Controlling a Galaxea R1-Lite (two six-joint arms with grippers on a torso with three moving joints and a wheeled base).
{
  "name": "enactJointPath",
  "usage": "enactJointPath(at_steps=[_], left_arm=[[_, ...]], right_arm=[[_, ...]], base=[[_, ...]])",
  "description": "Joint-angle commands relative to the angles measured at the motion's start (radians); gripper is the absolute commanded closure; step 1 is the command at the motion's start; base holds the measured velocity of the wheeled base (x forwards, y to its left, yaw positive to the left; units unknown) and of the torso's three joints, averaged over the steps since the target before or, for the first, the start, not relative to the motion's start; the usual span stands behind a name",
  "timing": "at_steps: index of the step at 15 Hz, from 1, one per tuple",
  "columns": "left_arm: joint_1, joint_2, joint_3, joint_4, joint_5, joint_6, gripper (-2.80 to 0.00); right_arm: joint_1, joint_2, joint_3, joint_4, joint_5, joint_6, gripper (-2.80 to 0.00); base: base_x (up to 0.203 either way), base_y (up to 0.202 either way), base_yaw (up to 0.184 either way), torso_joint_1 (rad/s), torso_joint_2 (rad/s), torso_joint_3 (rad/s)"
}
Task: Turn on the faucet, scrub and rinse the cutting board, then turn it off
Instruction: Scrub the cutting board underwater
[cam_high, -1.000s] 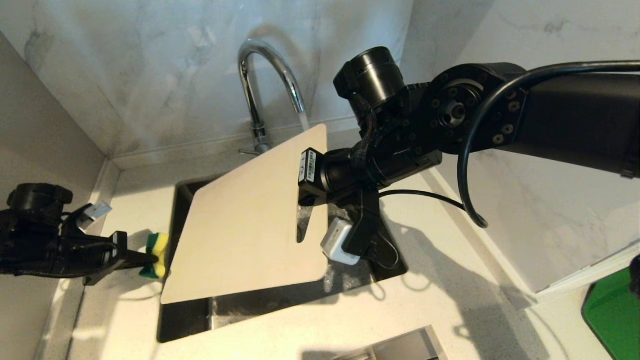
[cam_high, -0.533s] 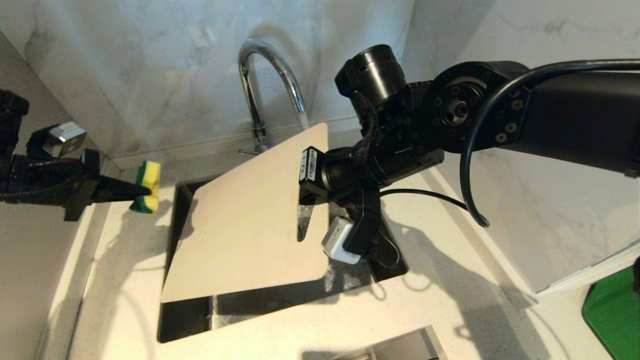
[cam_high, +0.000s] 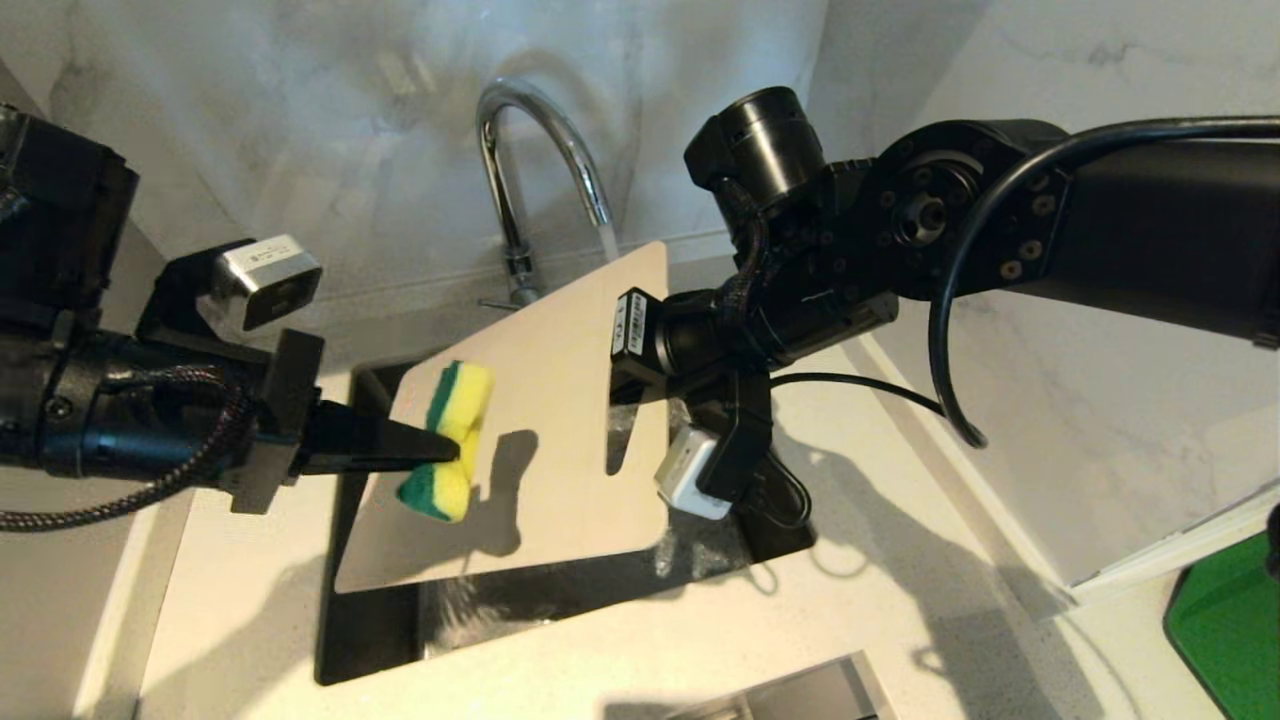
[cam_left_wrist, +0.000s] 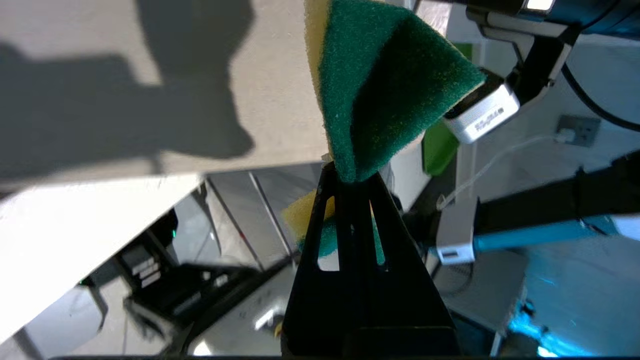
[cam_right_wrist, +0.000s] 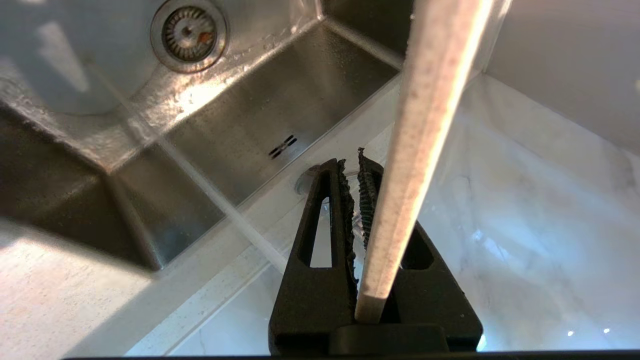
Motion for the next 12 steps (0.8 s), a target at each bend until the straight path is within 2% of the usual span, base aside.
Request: enactJointPath(at_steps=[1,4,8,12], left_arm=[[-0.081,-0.011,0.104,-0.162,0.143,-0.034,0.0],[-0.107,0.005,0.189,-0.193,0.166,-0.04,0.0],[-0.078,0.033,0.309,-0.331,0.169,-0.042,0.0],[-0.048,0.11,0.355,-0.366,0.169,-0.043,0.0]], right_arm=[[-0.019,-0.011,0.008,0.002,0.001,-0.014,0.0],[-0.024,-0.011,0.008,0.0,0.002,-0.012,0.0],[-0.032,-0.018,0.003,0.0,0.004,-0.007,0.0],[-0.034,-0.024,-0.001,0.0,0.004,-0.006,0.0]], base=[[0.0,0.0,0.0,0.0,0.0,0.0],[0.0,0.0,0.0,0.0,0.0,0.0],[0.0,0.0,0.0,0.0,0.0,0.0],[0.0,0.0,0.0,0.0,0.0,0.0]])
